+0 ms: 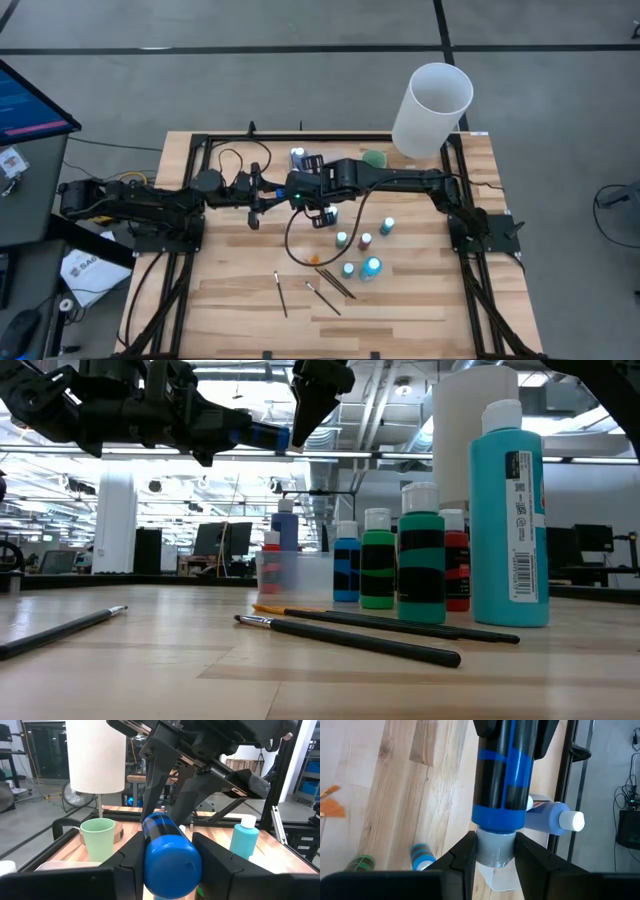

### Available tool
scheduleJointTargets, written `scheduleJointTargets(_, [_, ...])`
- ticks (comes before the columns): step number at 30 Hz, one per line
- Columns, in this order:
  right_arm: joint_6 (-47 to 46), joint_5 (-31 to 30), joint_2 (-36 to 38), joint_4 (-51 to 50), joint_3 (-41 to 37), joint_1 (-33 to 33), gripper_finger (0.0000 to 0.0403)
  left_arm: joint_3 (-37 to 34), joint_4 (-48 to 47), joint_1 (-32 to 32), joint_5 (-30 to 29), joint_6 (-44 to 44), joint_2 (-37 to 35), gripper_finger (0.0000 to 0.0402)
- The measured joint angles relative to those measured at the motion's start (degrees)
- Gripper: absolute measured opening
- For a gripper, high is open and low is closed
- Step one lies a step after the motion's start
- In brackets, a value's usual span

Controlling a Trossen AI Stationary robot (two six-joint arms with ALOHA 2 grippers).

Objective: Pick & Place Paint Supplies
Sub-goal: Put the small bottom blue paint bottle into the transparent bin

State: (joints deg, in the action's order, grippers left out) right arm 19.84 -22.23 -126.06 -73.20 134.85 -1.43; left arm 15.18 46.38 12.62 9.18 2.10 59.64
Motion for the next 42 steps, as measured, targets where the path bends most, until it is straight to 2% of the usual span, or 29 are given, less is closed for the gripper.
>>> scheduleJointTargets(4, [0.0,0.0,0.0,0.1,0.0,0.0,0.0122,0.0,-0.1,0.0,0.0,0.2,0.0,0.0116])
scheduleJointTargets(12, [-0.2,-0.4,0.5,1.7,0.1,0.0,0.02,-0.3,-1.2,0.0,0.3,0.6,0.2,0.0115])
scheduleJointTargets(16, [-0.5,-0.4,0.9,1.0,0.2,0.0,0.0215,-0.2,-0.5,0.0,-0.9,0.5,0.2,0.0106])
scheduleJointTargets(18, [-1.8,2.2,2.2,-1.2,0.0,0.1,0.0215,-0.2,-0.4,0.0,-1.7,0.4,-0.2,0.0103])
scheduleJointTargets(22, [-6.5,13.1,7.7,-2.1,0.1,1.2,0.021,-0.2,1.7,0.0,-1.9,0.4,-2.0,0.0106])
scheduleJointTargets(26, [-9.4,15.6,13.7,-1.2,-1.3,1.8,0.0208,-0.2,3.4,-0.3,-0.9,0.3,-5.2,0.0108])
scheduleJointTargets(30, [-10.0,16.3,20.2,5.7,-7.8,0.5,0.0209,-1.4,10.5,-0.8,2.8,1.0,-8.2,0.0108])
scheduleJointTargets(35, [-8.5,16.4,26.3,22.1,-23.1,-0.8,0.021,-3.4,15.5,-2.0,3.3,1.4,-10.9,0.011])
scheduleJointTargets(39, [-6.0,16.3,28.5,36.1,-33.6,-0.8,0.0212,-3.8,16.6,-3.1,3.3,1.3,-10.8,0.011])
scheduleJointTargets(42, [-4.7,16.3,28.0,42.2,-37.0,-0.5,0.0221,-3.8,16.7,-4.0,3.3,0.9,-10.8,0.0111])
